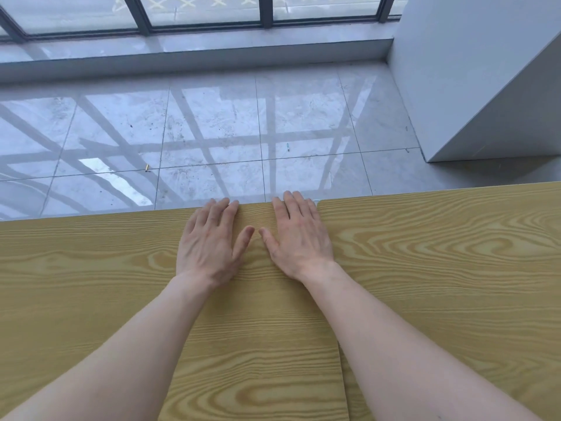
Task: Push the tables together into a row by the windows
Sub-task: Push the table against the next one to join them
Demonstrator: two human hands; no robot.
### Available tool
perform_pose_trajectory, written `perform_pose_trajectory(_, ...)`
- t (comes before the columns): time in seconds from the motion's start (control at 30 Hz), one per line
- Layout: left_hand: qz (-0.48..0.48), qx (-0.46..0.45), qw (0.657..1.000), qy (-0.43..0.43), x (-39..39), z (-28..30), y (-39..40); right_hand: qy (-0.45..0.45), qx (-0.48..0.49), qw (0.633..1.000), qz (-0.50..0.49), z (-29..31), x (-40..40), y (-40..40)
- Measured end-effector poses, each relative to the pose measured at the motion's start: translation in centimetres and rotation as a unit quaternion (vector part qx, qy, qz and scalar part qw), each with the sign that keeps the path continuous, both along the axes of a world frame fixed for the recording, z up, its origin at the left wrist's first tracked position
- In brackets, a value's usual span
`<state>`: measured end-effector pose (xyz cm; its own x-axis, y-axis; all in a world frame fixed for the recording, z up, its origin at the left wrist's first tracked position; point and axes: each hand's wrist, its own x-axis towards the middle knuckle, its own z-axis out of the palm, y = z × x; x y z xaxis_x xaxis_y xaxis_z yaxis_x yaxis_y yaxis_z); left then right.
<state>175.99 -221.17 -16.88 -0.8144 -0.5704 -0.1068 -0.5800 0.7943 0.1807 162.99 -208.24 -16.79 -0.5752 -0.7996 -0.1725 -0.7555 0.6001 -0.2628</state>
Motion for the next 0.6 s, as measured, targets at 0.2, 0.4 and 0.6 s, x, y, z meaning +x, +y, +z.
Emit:
perform_pose_trajectory(0.2, 0.005, 0.020, 1.000, -0.005, 2.1, 3.5, 3.3, -0.040, 0.041, 0.998, 0.018, 3.4, 2.1, 5.0)
perform_pose_trajectory(0.4, -0.016, 0.019, 1.000, 0.012, 4.2, 7.7, 6.1, -0.045, 0.053, 0.998, -0.011, 7.4, 4.4, 8.6)
perform_pose_trajectory(0.6, -0.043, 0.009, 0.999, 0.025, 7.5, 11.4, 8.8, -0.035, 0.057, 0.997, -0.039, 12.3, 7.6, 11.7)
